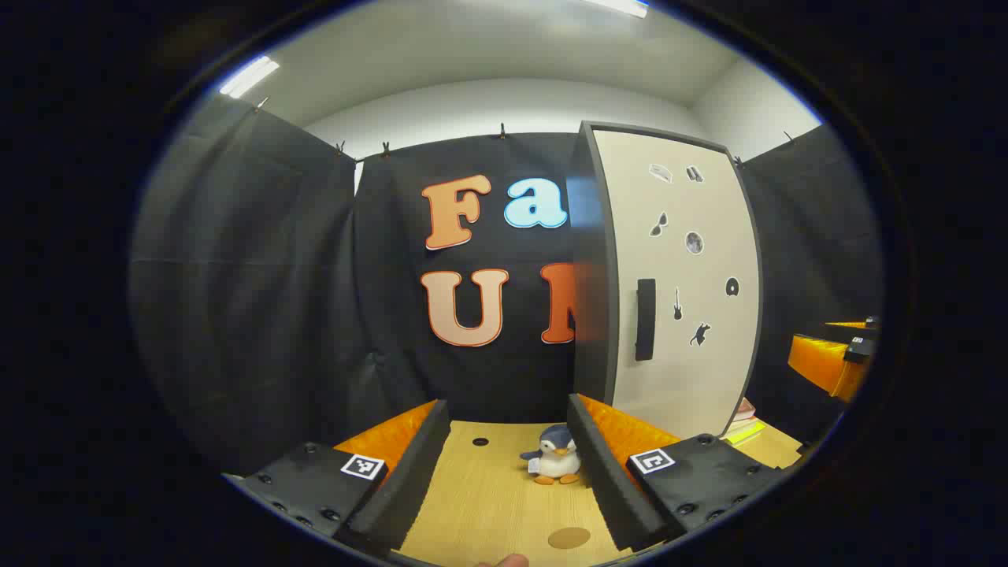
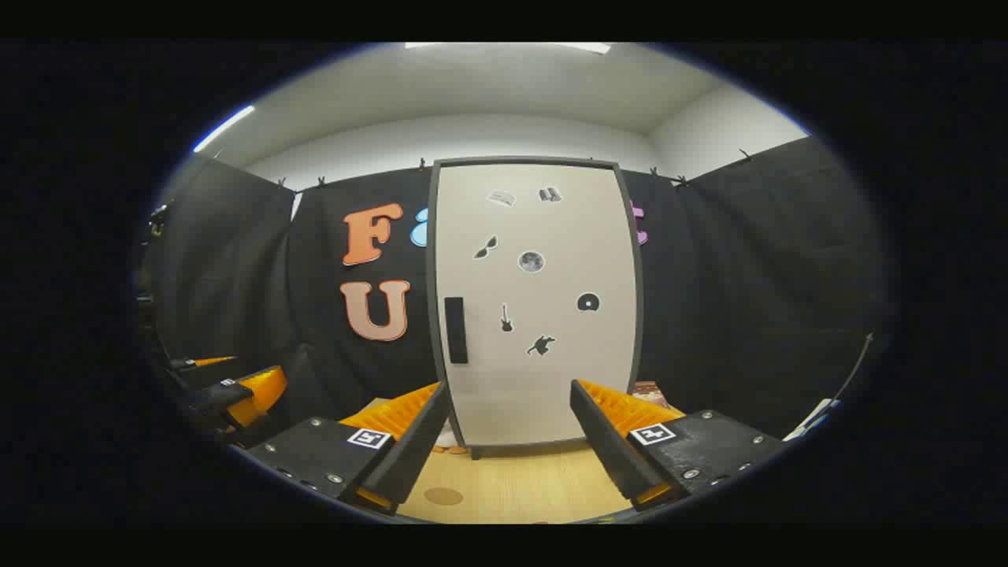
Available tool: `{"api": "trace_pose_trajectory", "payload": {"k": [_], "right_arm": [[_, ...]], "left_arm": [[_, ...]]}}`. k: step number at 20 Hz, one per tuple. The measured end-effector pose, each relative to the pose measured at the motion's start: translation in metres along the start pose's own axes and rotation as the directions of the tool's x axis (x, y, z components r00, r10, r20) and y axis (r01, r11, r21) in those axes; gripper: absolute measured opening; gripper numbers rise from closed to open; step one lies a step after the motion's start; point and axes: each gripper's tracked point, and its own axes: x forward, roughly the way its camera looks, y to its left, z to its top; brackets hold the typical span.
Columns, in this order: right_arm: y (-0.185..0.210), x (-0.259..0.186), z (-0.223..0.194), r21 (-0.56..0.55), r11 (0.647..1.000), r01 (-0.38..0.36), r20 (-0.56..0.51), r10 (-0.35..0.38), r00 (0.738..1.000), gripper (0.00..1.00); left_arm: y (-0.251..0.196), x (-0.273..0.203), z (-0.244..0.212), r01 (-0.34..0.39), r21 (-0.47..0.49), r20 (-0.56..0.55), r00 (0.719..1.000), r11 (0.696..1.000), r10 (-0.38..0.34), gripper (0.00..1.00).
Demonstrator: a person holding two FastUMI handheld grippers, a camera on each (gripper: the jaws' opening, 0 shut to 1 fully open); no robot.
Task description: Open the cabinet door with the right hand, grasp the bottle in the cabinet with the left hand and place it on the coaster, then close the cabinet door with the right hand.
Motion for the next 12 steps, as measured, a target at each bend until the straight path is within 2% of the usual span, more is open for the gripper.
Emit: {"api": "trace_pose_trajectory", "payload": {"k": [12], "right_arm": [[-0.0019,0.0060,0.0001,-0.015,1.000,0.016,-0.002,-0.016,1.000,0.95]], "left_arm": [[0.0073,0.0058,0.0009,-0.002,0.017,0.012,1.000,1.000,0.002,0.98]]}}
